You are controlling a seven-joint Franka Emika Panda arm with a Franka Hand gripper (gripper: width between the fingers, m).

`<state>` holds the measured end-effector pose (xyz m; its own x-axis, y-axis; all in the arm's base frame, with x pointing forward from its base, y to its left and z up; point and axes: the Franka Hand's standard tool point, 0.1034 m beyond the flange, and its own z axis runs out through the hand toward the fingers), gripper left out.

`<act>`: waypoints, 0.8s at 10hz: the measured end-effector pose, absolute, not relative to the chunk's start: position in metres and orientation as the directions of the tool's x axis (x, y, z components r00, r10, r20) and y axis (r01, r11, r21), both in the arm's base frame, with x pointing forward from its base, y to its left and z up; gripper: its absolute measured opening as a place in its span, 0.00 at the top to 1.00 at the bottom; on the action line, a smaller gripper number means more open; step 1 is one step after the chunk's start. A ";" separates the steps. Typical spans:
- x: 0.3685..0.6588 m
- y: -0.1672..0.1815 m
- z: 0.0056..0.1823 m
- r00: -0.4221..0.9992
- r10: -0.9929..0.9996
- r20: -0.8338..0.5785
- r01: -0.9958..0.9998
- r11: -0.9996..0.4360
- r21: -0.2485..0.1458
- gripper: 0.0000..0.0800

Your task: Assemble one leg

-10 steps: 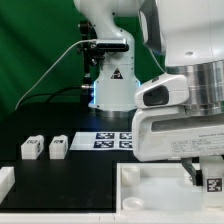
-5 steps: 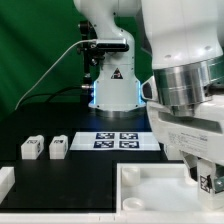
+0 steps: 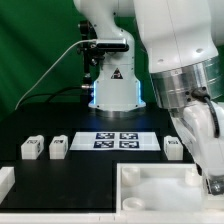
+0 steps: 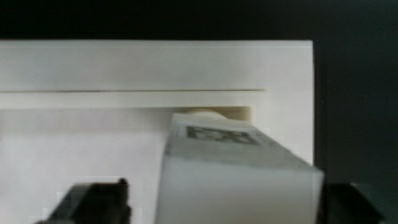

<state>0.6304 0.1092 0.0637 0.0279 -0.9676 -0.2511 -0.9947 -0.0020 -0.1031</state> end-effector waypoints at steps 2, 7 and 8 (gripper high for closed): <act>0.629 0.115 0.067 0.197 -0.952 -0.234 -0.977 -0.171 -0.129 0.21; 0.627 0.116 0.068 0.762 -0.638 -0.105 -0.645 -0.738 -0.198 0.19; 0.627 0.123 0.069 0.860 -0.508 -0.057 -0.510 -0.847 -0.152 0.19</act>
Offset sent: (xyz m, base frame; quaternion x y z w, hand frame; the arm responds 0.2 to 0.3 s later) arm 0.0000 0.0000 0.0000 0.0000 0.0000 -0.2667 0.9638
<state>0.6270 0.1230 0.0691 0.8596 -0.5078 -0.0567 -0.5101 -0.8466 -0.1517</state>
